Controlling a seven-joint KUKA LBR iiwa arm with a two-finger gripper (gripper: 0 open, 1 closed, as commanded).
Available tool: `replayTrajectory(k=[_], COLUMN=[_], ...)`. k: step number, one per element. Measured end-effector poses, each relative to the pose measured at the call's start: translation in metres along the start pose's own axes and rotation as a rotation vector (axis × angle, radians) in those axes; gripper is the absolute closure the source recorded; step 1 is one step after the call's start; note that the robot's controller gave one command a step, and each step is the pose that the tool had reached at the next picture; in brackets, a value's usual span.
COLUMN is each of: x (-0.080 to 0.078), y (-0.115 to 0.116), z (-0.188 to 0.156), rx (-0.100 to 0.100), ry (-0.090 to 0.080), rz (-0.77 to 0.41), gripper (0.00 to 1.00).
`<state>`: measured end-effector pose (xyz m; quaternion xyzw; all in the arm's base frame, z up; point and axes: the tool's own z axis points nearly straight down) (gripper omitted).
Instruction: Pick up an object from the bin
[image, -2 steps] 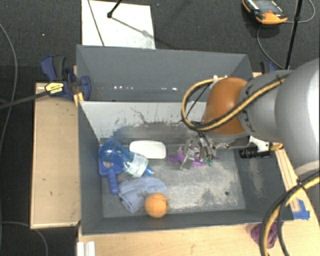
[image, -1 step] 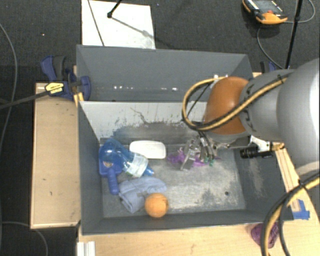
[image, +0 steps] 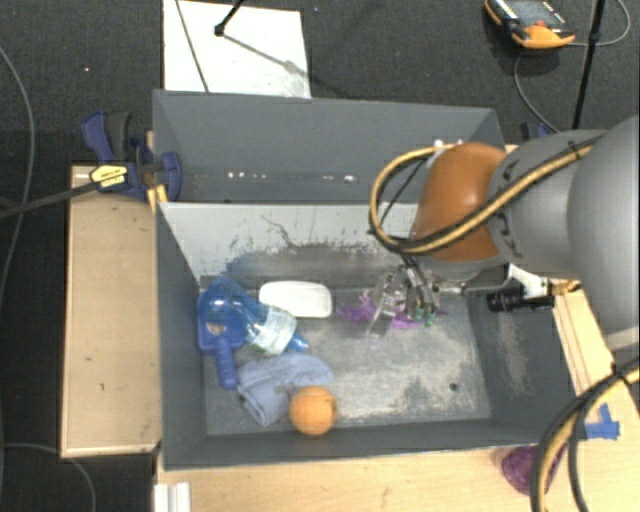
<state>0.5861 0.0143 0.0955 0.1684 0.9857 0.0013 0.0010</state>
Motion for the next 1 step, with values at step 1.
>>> replayTrajectory(k=[1], x=[-0.0017], y=[0.0006], z=[-0.0223], rx=[-0.002], ry=[-0.005], rz=[0.000], gripper=[1.00])
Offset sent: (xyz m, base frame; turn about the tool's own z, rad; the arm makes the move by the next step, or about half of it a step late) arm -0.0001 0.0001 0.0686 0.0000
